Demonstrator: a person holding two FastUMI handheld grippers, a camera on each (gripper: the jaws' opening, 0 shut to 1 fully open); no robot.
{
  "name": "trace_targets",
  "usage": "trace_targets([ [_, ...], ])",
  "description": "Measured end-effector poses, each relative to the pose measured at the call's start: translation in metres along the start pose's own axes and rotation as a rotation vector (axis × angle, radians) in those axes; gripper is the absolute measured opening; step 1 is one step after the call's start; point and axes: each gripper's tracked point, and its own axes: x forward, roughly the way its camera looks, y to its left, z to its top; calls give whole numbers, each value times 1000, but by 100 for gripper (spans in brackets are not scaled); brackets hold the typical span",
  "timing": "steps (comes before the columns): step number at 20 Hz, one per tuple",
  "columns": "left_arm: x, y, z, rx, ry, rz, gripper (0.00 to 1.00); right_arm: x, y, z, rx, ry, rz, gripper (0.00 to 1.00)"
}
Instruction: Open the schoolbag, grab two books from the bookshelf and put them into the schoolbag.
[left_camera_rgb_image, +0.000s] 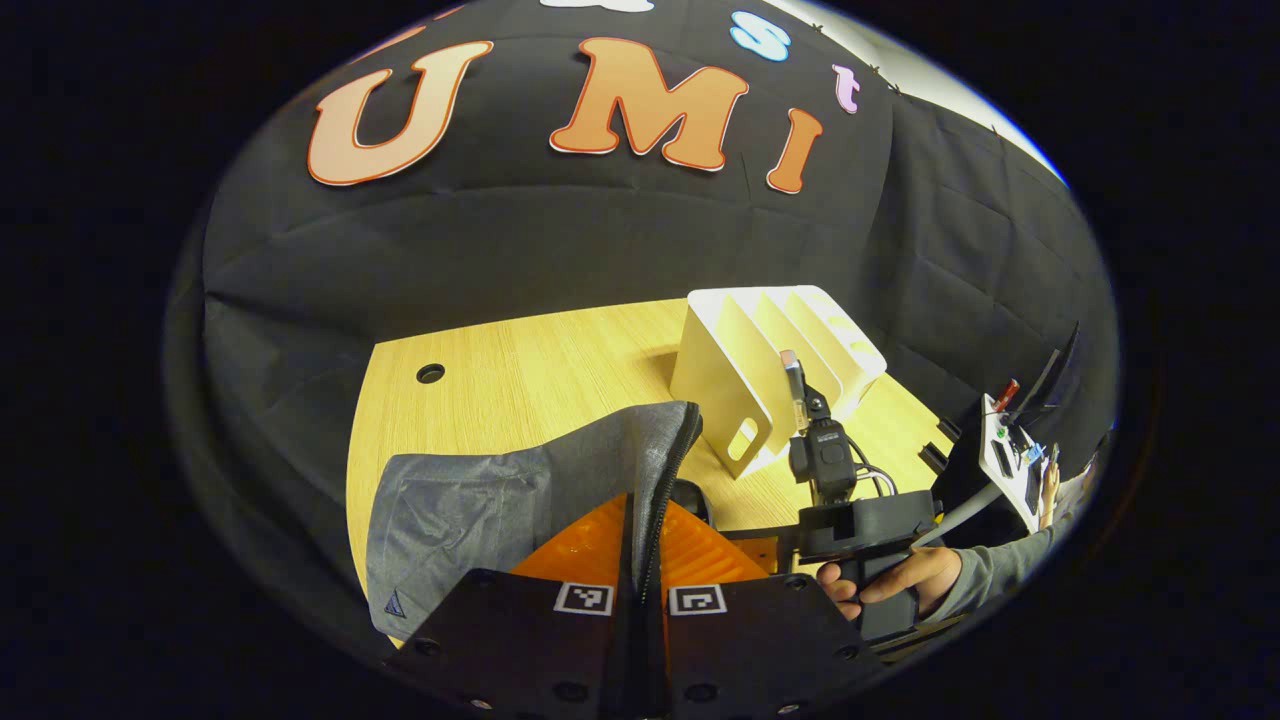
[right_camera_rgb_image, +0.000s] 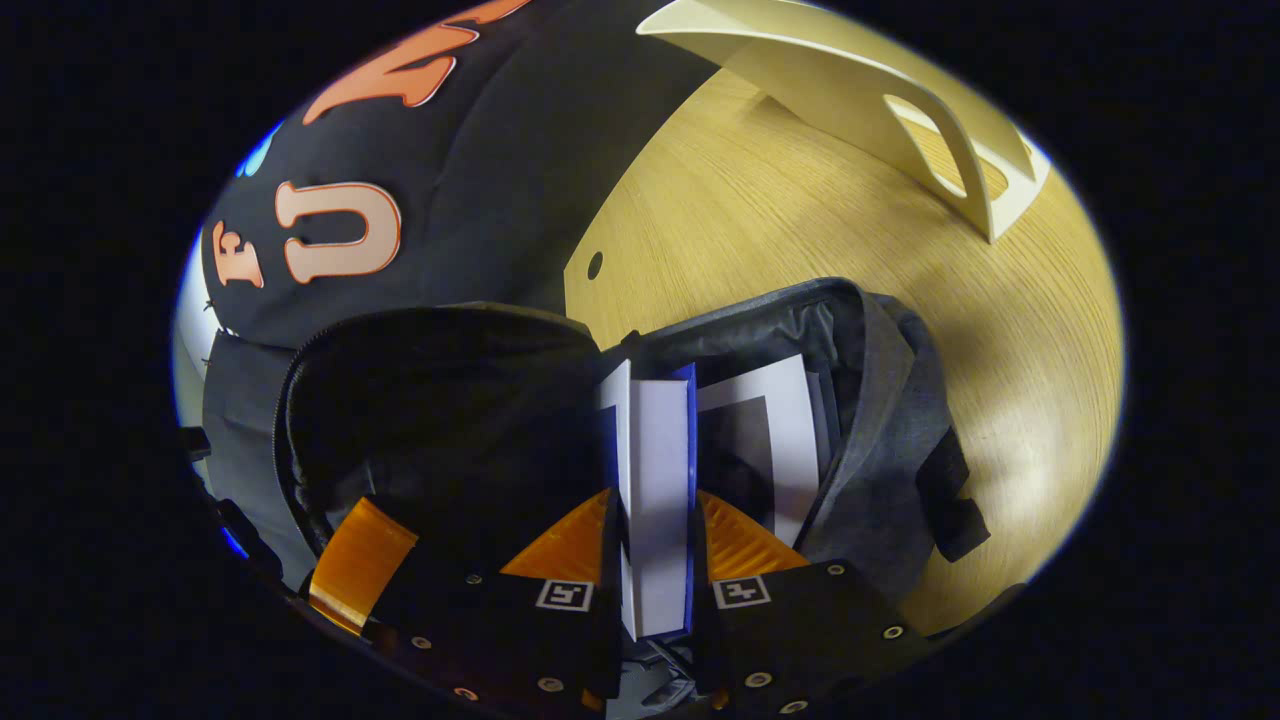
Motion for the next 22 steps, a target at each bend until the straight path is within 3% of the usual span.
trace_targets([
  [3, -1, 5, -1, -7, -11, -1, 7, 2, 0, 2, -12, 9, -40, 31],
  [6, 0, 9, -5, -8, -16, -3, 6, -2, -15, 3, -52, 19, -163, 41],
  [9, 0, 7, -11, -15, -20, -14, 7, -5, -19, 3, -87, 25, -221, 46],
  [12, 0, 8, -15, -18, -26, 10, 12, -20, -26, 14, -228, 1, -298, 43],
  [13, -1, 4, -16, -27, -28, 6, 14, -25, -26, 18, -264, -5, -305, 57],
  [14, 2, -3, -18, -32, -27, -8, 17, -33, -22, 19, -277, -2, -298, 43],
  [15, 1, -10, -19, -34, -34, -18, 21, -39, -22, 22, -283, -5, -296, 43],
  [17, 4, -18, -19, -34, -39, -8, 39, -54, -30, 34, -308, -32, -312, 42],
  [18, 5, -23, -18, -41, -48, 2, 55, -62, -35, 40, -321, -46, -319, 42],
  [19, 7, -31, -18, -51, -48, -1, 53, -71, -39, 45, -331, -51, -317, 42],
  [21, 10, -43, -19, -59, -55, 22, 66, -89, -44, 57, -344, -68, -313, 42],
  [22, 12, -47, -17, -61, -63, 41, 80, -99, -47, 65, -352, -85, -314, 43],
])
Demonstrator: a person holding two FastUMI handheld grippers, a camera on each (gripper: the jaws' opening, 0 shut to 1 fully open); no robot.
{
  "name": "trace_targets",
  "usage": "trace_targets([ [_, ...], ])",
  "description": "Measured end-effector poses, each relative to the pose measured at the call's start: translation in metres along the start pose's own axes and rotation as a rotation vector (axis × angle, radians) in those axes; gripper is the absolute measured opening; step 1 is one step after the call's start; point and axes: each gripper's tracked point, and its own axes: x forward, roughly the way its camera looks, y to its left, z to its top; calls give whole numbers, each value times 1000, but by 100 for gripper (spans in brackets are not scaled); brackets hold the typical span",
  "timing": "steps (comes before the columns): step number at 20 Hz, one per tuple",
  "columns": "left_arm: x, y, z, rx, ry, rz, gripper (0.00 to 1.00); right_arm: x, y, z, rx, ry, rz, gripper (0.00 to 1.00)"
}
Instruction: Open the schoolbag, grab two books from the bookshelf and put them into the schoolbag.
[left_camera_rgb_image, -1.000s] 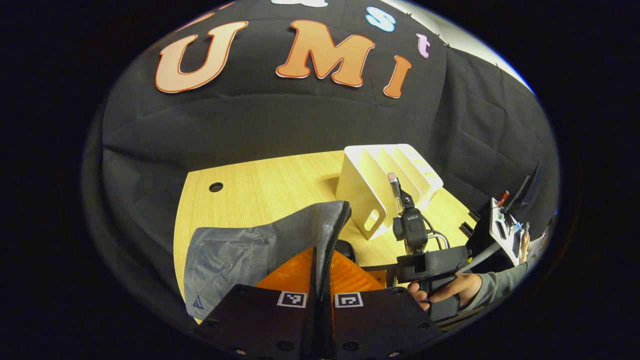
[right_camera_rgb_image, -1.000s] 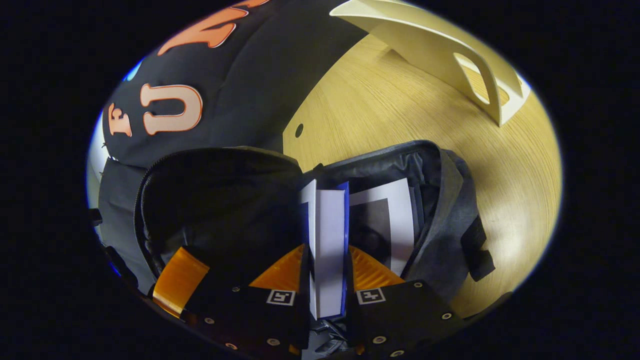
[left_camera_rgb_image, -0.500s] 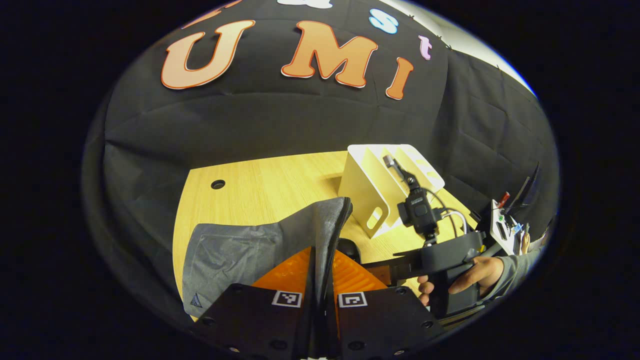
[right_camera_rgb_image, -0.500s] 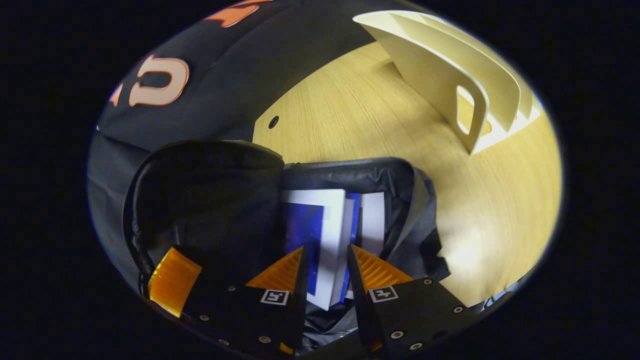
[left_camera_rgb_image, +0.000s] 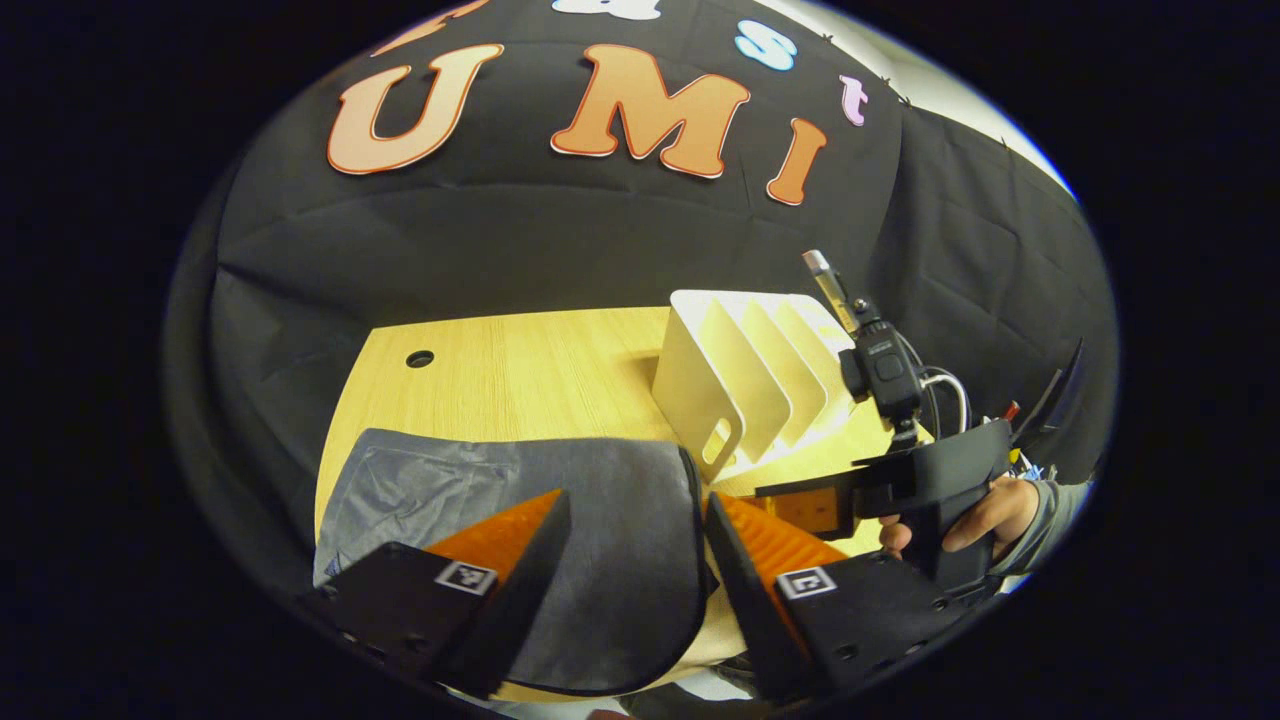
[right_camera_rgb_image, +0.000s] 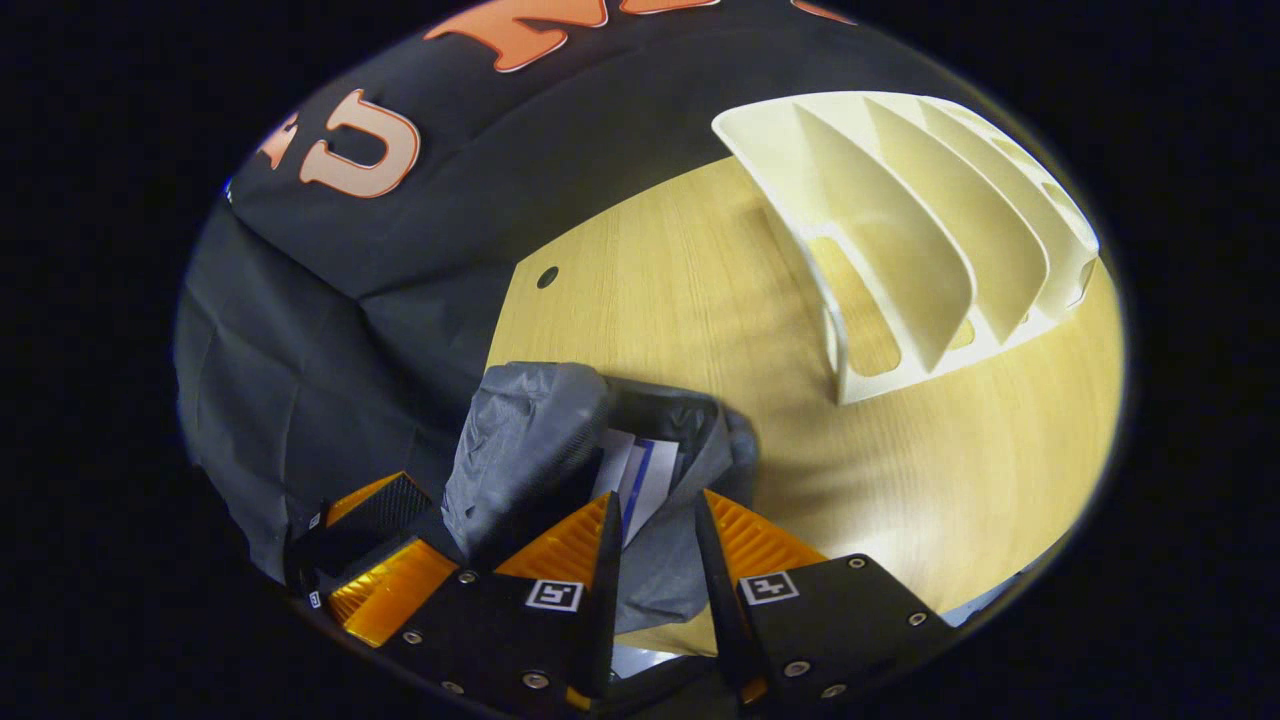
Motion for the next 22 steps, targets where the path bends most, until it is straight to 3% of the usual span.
trace_targets([
  [1, 3, -8, 3, -4, -1, 7, 94, -7, -10, 6, -10, -12, -9, 44],
  [3, 6, -22, 9, -10, -13, 25, 95, -21, -19, 17, -13, -39, 23, 51],
  [4, 9, -29, 12, -15, -21, 35, 95, -30, -26, 24, -8, -59, 37, 62],
  [5, 11, -37, 18, -23, -31, 42, 95, -38, -34, 32, -8, -79, 39, 66],
  [8, 21, -57, 26, -70, -68, 80, 97, -70, -66, 58, -37, -160, 1, 86],
  [10, 26, -75, 37, -83, -99, 114, 98, -89, -85, 71, -81, -209, -21, 92],
  [16, 27, -126, 85, -112, -249, 174, 97, -168, -128, 123, -257, -423, -76, 95],
  [22, -6, -171, 145, -98, -498, 277, 97, -251, -144, 171, -342, -625, -94, 95],
])
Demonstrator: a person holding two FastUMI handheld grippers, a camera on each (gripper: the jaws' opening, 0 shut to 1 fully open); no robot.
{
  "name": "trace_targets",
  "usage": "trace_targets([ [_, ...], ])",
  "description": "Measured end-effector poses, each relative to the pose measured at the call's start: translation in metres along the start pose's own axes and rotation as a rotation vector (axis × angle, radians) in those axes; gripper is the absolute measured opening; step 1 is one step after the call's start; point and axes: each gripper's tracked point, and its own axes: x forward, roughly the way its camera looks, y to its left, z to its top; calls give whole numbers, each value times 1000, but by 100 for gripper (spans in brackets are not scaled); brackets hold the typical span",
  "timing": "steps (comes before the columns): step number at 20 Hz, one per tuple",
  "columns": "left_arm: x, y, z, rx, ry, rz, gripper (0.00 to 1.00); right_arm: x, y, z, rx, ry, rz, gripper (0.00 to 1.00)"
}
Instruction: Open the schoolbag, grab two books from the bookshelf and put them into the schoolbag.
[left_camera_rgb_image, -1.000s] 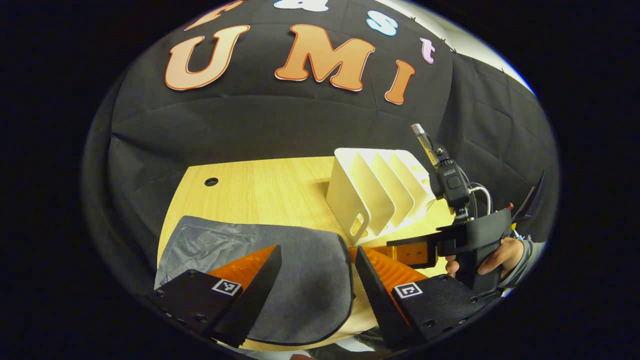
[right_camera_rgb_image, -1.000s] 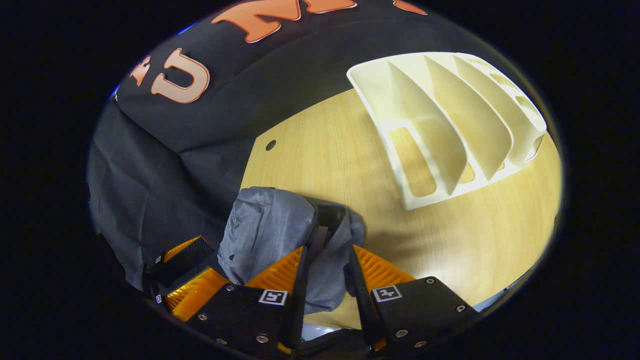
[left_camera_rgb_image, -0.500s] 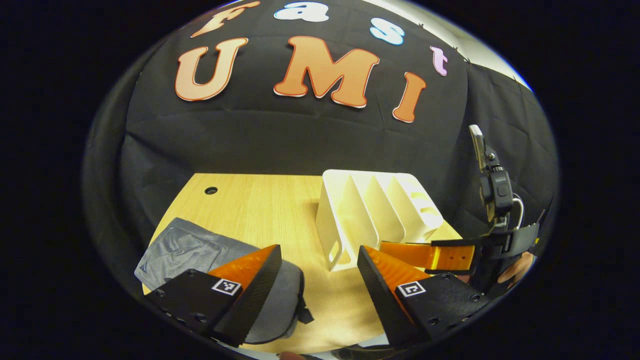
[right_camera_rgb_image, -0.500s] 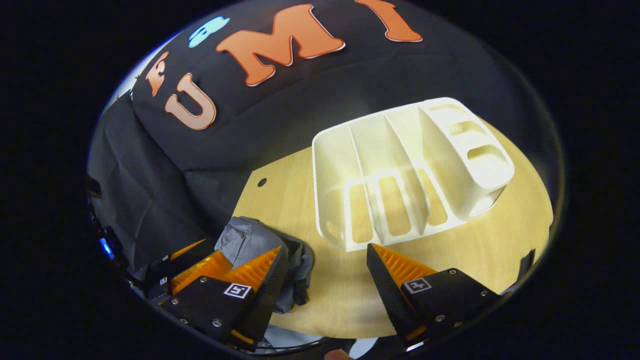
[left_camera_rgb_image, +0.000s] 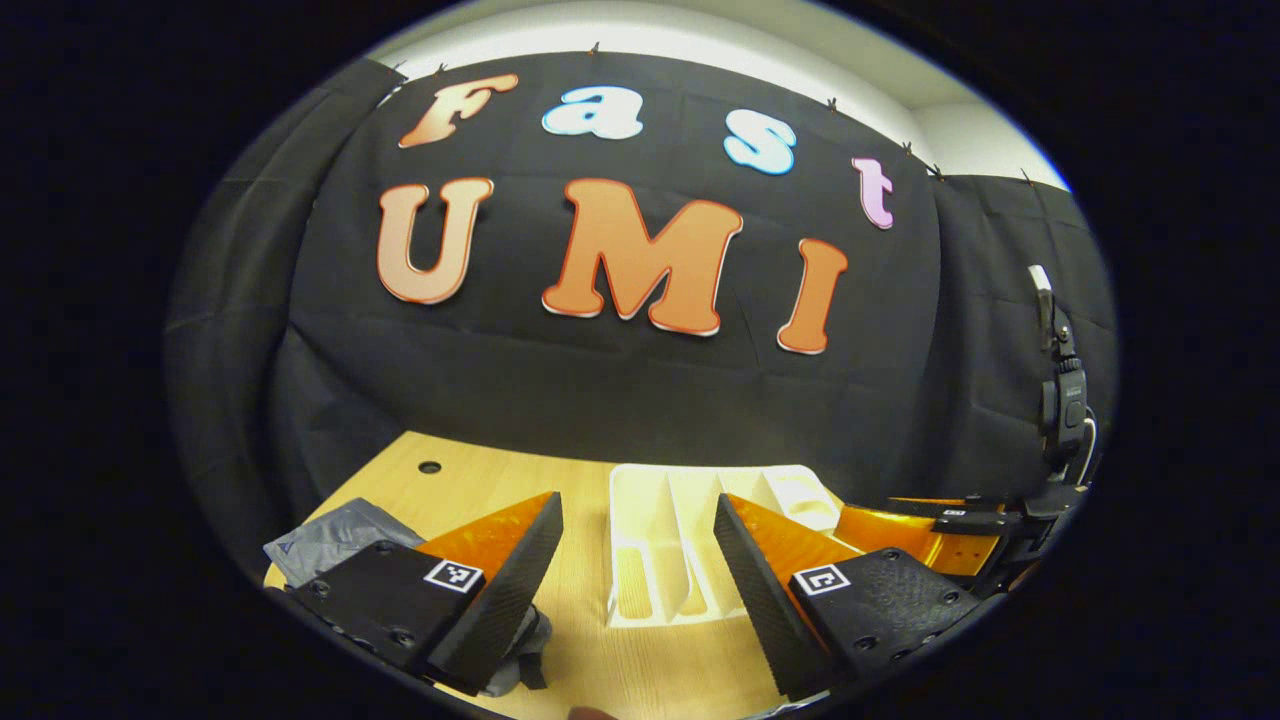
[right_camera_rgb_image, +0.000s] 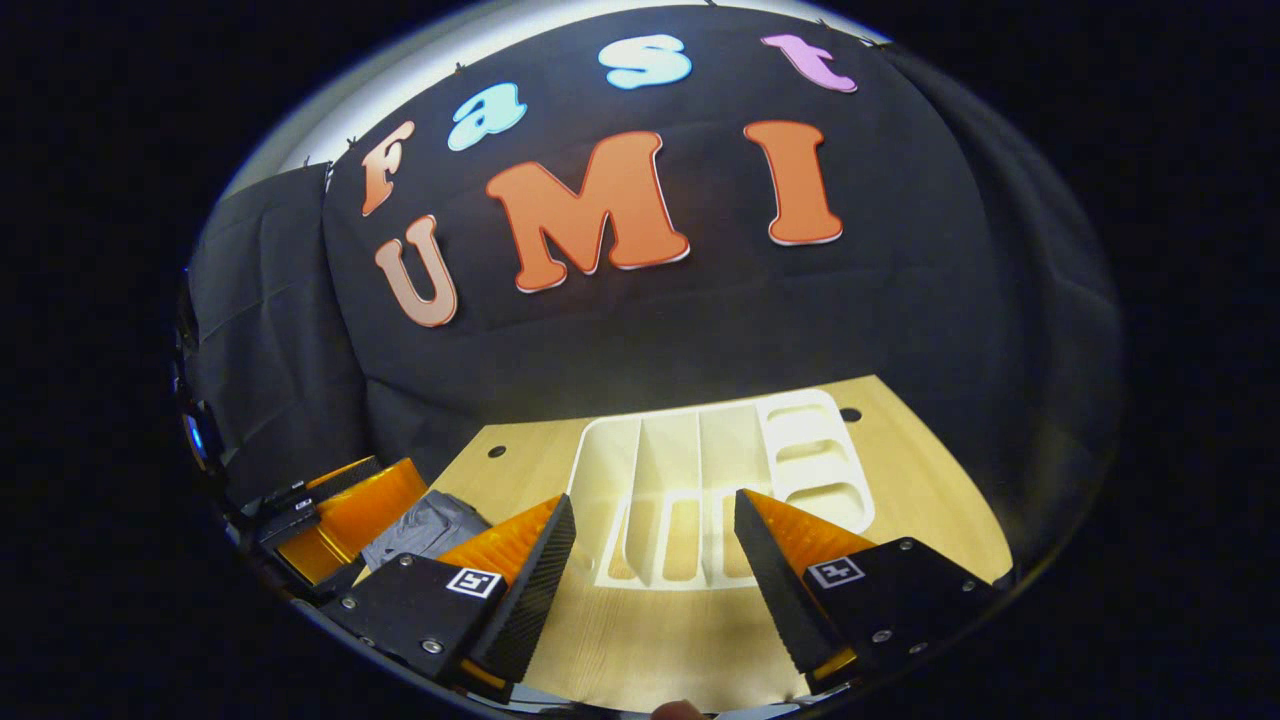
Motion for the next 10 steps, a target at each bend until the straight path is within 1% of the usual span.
trace_targets([
  [2, -4, -13, 15, -7, -53, 21, 97, -8, -3, 17, -22, -42, 6, 95],
  [4, -8, -23, 24, -5, -82, 39, 96, -14, -5, 33, -55, -87, 5, 95],
  [7, -14, -25, 37, 5, -121, 65, 96, -26, -9, 57, -92, -167, -2, 95],
  [10, -18, -25, 42, -2, -160, 76, 96, -33, -7, 69, -117, -221, 8, 95],
])
